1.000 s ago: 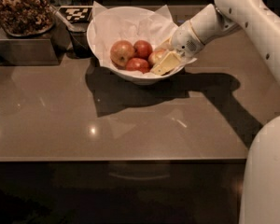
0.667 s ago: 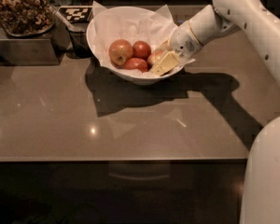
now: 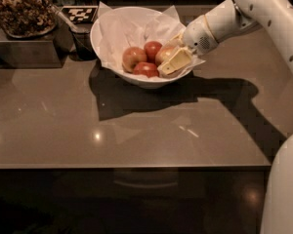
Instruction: Pick apple from white bowl
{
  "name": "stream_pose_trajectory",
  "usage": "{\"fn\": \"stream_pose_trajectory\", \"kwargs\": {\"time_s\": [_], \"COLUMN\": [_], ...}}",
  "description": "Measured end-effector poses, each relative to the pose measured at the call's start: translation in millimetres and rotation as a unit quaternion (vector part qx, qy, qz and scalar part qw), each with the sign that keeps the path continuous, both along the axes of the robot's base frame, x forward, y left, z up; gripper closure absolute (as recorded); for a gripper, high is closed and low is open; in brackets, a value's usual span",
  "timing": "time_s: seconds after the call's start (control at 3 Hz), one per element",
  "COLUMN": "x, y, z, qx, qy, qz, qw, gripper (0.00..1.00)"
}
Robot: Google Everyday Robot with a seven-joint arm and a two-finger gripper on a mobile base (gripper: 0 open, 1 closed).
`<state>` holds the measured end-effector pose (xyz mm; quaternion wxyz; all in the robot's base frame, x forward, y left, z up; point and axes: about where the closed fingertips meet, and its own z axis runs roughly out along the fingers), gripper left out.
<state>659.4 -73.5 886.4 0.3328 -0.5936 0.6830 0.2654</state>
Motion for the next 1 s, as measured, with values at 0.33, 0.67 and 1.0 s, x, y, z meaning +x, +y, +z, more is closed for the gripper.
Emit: {"fn": "stream_pose_trajectory", "kwargs": {"time_s": [0.33,0.67,1.0], "x": [-12,-25,-36], "y": [-3,-7,-17], "z": [49,88,105], "qx": [0.045,0.054,0.069], "qy": [-0.019,-0.037,-0.042], "qz": [0.021,0.039,0.036], "qw": [0.9986,0.9971,0.9961], "gripper": [1.00,1.00,1.00]}}
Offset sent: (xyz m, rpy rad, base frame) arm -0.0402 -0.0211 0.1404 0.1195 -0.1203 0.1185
